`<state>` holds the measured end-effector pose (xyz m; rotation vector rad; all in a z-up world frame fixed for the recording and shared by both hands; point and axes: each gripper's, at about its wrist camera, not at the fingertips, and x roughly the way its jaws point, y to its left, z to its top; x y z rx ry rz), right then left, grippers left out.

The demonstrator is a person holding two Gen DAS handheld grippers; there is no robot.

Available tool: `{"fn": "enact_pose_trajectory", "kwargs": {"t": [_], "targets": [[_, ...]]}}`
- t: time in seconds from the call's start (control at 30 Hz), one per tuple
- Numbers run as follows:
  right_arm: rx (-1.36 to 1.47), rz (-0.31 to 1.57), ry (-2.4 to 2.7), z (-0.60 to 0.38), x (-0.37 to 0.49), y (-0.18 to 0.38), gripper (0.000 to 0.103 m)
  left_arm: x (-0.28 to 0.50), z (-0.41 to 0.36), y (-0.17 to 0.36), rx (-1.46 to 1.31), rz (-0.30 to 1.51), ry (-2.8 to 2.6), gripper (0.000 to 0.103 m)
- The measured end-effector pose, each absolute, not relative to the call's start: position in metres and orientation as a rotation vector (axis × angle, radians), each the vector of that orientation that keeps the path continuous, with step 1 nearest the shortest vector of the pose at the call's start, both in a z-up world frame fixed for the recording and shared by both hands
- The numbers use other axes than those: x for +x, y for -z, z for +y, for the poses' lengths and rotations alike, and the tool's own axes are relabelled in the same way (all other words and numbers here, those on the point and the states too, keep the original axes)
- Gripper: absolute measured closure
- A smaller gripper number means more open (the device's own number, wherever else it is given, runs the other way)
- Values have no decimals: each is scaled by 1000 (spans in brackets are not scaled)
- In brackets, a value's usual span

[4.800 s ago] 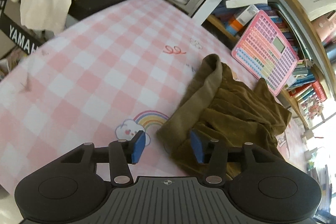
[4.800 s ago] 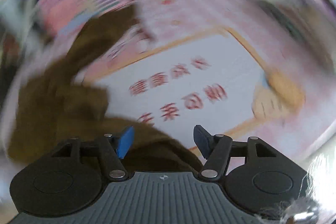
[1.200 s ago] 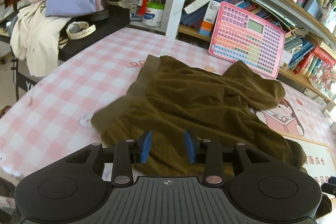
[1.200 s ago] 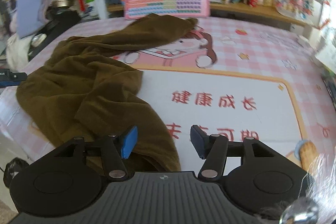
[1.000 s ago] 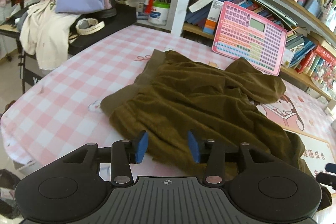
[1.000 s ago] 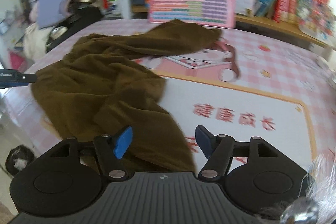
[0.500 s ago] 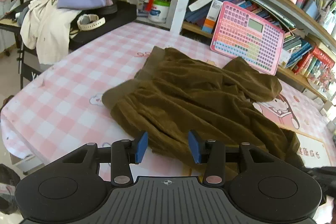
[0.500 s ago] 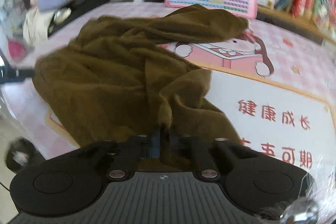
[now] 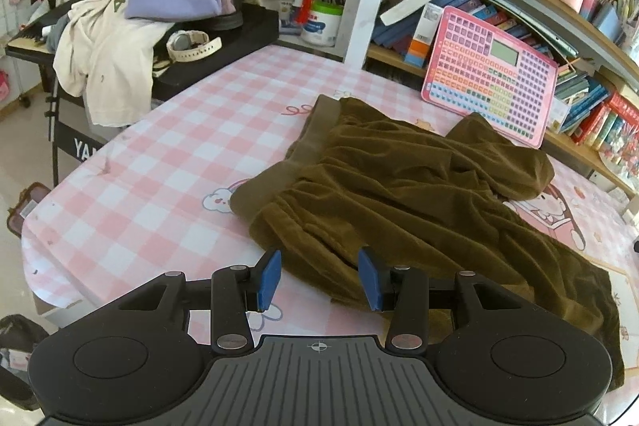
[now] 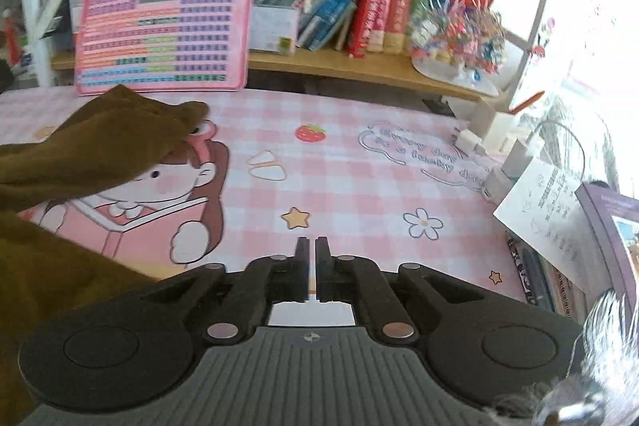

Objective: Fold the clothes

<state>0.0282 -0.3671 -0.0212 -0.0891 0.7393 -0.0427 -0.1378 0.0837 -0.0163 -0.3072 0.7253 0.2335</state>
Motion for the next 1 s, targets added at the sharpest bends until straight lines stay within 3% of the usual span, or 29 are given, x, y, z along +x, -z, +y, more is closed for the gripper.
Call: {"fn": "enact_pose_trajectory", "kwargs": {"t": [0.03,0.1,0.17,0.43,0.7,1.0], "targets": [[-77,741,41,-368,27,22,99,-137,85,17,-307,727,-232,60],[-52,735,10,-368,14,22,86,-135,88,19,-307,731,-230,60],[-44,741,-22,-364,-7,24,79,-133,91,21,-307,735,-228,60],[43,799,-24,-349,-80,35,76,-118,105,24,-296,731,-187,60],[89,837,46,-326,-126,45,64,-106,119,26,-292,721,-145,60],[110,871,115,-310,-146,55,57,-102,138,27,-269,710,-106,60]]}}
